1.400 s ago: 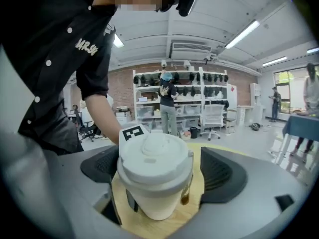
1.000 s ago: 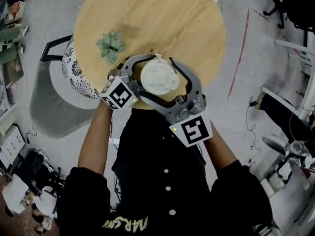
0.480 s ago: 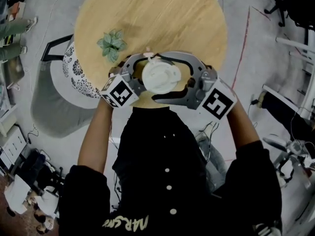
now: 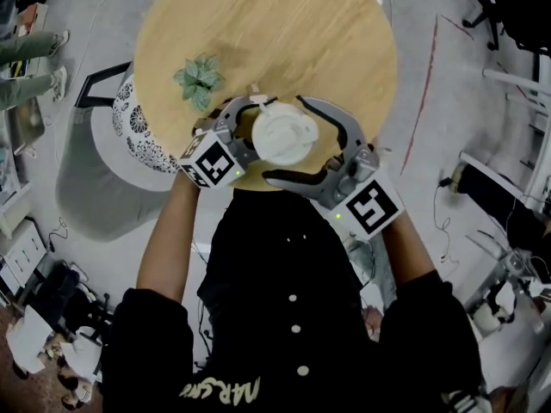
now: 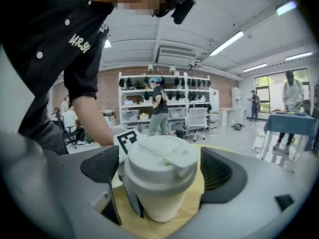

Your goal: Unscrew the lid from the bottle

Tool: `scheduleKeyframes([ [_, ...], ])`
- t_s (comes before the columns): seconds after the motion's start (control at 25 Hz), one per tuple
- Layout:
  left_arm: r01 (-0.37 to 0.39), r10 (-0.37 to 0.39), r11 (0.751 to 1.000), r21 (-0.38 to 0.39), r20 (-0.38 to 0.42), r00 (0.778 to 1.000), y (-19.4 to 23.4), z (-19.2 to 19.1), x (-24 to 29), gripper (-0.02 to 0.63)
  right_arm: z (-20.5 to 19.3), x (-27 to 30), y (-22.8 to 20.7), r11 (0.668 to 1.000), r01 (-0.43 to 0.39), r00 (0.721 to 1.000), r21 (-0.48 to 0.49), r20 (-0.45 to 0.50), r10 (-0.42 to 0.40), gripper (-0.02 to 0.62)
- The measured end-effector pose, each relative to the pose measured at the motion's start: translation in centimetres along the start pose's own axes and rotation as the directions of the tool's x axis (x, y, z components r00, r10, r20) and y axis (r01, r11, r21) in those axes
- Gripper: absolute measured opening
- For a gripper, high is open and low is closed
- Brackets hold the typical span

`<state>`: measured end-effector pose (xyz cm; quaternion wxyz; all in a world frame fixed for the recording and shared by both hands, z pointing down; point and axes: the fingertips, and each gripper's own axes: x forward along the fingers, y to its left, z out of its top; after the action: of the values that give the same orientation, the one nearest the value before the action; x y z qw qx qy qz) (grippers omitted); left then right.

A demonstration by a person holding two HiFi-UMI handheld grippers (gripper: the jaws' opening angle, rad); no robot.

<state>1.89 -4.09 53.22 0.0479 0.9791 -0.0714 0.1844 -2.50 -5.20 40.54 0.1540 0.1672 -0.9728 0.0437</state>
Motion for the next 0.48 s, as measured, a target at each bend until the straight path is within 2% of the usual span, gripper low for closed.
scheduleKeyframes([
  [0.04, -0.002, 0.002, 1.0, -0.002, 0.002, 1.0, 0.0, 0.0, 0.0, 0.356, 0.4, 0.1, -0.3, 0.997, 0.079, 0.997, 0.013, 0.023, -0.079, 0.502],
  [0.12, -0.009, 0.009, 1.0, -0.006, 0.003, 1.0, 0.1, 0.1, 0.0, 0.356, 0.9, 0.5, -1.1, 0.972, 0.232, 0.971, 0.023, 0.045, -0.233, 0.502],
  [0.2, -0.012, 0.012, 1.0, -0.007, 0.003, 1.0, 0.2, 0.1, 0.0, 0.356, 0.7, 0.9, -1.4, 0.951, 0.309, 0.95, 0.007, 0.039, -0.309, 0.489],
  [0.28, -0.012, 0.012, 1.0, -0.007, 0.002, 1.0, 0.2, 0.0, 0.1, 0.356, 0.6, 1.1, -1.2, 0.951, 0.308, 0.951, -0.014, 0.045, -0.307, 0.479],
  [0.36, -0.008, 0.008, 1.0, -0.002, -0.003, 1.0, 0.1, -0.2, 0.0, 0.356, 0.6, 1.2, -0.8, 0.966, 0.258, 0.965, -0.03, 0.052, -0.256, 0.477],
  [0.48, 0.0, 0.0, 1.0, 0.013, -0.01, 1.0, -0.1, 0.0, 0.0, 0.356, 0.8, 1.0, 0.1, 0.992, 0.09, 0.995, -0.094, 0.058, -0.085, 0.472],
])
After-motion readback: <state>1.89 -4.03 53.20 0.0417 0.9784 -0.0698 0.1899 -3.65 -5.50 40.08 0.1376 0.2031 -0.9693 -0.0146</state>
